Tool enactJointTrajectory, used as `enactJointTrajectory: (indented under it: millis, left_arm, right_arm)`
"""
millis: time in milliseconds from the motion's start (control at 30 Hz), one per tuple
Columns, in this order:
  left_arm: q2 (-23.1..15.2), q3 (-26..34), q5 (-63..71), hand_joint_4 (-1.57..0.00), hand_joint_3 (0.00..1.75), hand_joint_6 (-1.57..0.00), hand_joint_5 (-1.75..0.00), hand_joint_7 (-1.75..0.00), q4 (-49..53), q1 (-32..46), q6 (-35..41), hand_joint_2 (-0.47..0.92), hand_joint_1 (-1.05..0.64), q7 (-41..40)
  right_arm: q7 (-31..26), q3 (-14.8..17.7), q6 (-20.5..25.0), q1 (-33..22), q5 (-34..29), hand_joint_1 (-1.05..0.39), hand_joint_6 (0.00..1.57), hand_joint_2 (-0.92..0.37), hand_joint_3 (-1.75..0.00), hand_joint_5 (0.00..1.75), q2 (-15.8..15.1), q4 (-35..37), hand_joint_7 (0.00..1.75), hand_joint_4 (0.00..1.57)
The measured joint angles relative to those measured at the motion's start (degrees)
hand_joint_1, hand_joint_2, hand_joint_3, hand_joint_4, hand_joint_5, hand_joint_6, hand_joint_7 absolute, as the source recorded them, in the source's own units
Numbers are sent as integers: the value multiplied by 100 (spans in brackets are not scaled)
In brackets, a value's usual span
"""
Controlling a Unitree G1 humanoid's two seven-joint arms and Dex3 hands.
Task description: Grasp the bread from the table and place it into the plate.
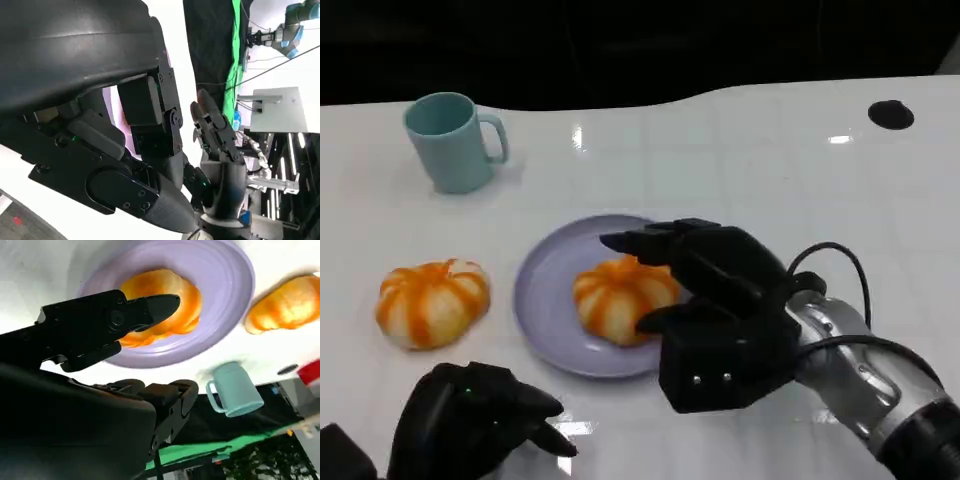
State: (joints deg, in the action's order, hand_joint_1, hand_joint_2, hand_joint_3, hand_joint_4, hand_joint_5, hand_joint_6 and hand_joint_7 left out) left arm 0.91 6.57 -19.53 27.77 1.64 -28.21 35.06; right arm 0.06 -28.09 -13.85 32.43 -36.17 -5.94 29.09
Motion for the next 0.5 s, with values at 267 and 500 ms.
enactJointTrajectory:
  millis: [267, 500]
  left_arm:
    - [5, -39, 1, -157, 0, -157, -36, -12, -6, 3, 11, 78, -105, -11]
    - [6, -46, 10, -157, 0, -157, -36, -12, -17, 6, 22, 78, -105, -57]
  right_arm:
    - [-20, 296, -546, -536, 246, -33, 56, -90, -2, 31, -449, -808, 10, 45]
    - [-221, 656, -1410, -1096, 672, -8, 82, -86, -1, 65, -590, -1199, 17, 67]
